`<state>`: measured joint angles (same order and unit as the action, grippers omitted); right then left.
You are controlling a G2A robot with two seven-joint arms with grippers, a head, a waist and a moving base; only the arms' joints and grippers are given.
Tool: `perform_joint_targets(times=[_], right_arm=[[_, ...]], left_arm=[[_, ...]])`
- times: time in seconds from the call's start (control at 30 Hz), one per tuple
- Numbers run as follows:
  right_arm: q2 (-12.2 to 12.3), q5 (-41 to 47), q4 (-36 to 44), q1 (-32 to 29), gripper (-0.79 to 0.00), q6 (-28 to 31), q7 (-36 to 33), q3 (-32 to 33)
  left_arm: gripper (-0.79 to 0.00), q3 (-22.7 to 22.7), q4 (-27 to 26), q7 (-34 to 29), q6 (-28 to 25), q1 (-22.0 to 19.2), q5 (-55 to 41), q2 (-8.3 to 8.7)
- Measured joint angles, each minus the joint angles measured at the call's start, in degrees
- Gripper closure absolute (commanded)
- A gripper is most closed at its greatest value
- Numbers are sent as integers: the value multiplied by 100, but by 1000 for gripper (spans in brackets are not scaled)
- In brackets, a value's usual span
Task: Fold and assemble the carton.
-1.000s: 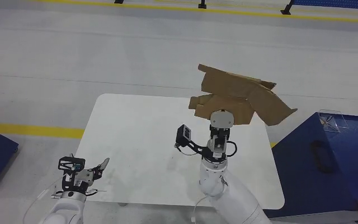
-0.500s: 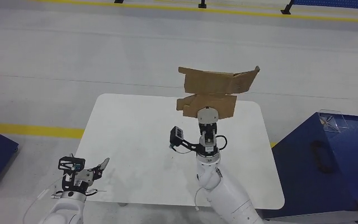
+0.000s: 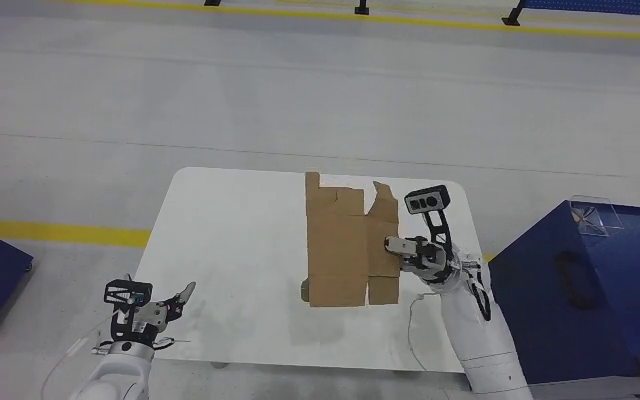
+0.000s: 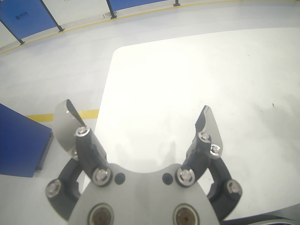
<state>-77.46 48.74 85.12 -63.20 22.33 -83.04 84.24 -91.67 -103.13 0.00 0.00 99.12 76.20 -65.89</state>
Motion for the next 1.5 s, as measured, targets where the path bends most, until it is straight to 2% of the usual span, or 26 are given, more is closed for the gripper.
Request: perform_joint_targets(times=[0.1,0.2,0.57,0.67,0.8,0.9,0.97,1.1,1.17,1.33,1.4,1.43,1.5], right_arm=[[50,-1044,753,-445,0,751,843,249],[94,-1788,1015,-754,0,1293,1402,274],[107,-1945,1012,-767,0,1345,1453,250],[166,-2583,1365,-807,0,1673,1781,382],[292,-4689,2199,-907,0,2549,2657,933],[360,-6868,2979,-1011,0,3398,3581,1664],[336,-8034,3476,-1134,0,3592,4289,2067],[331,-9950,4483,-1301,0,3566,5733,2451],[386,-11088,4975,-1353,0,3566,6709,2516],[652,-14485,4949,-1323,0,3463,9720,2413],[741,-15722,4951,-1493,0,3026,10770,2305],[804,-16577,4953,-1682,0,2553,11454,2192],[884,-17797,4953,-2063,0,1662,12353,2021]], left_arm=[[-785,0,0,0,0,0,0,0],[-785,0,0,0,0,0,0,0],[-785,0,0,0,0,0,0,0],[-785,0,0,0,0,0,0,0],[-785,0,0,0,0,0,0,0],[-785,0,0,0,0,0,0,0],[-785,0,0,0,0,0,0,0],[-785,0,0,0,0,0,0,0],[-785,0,0,0,0,0,0,0],[-785,0,0,0,0,0,0,0],[-785,0,0,0,0,0,0,0],[-785,0,0,0,0,0,0,0],[-785,0,0,0,0,0,0,0]])
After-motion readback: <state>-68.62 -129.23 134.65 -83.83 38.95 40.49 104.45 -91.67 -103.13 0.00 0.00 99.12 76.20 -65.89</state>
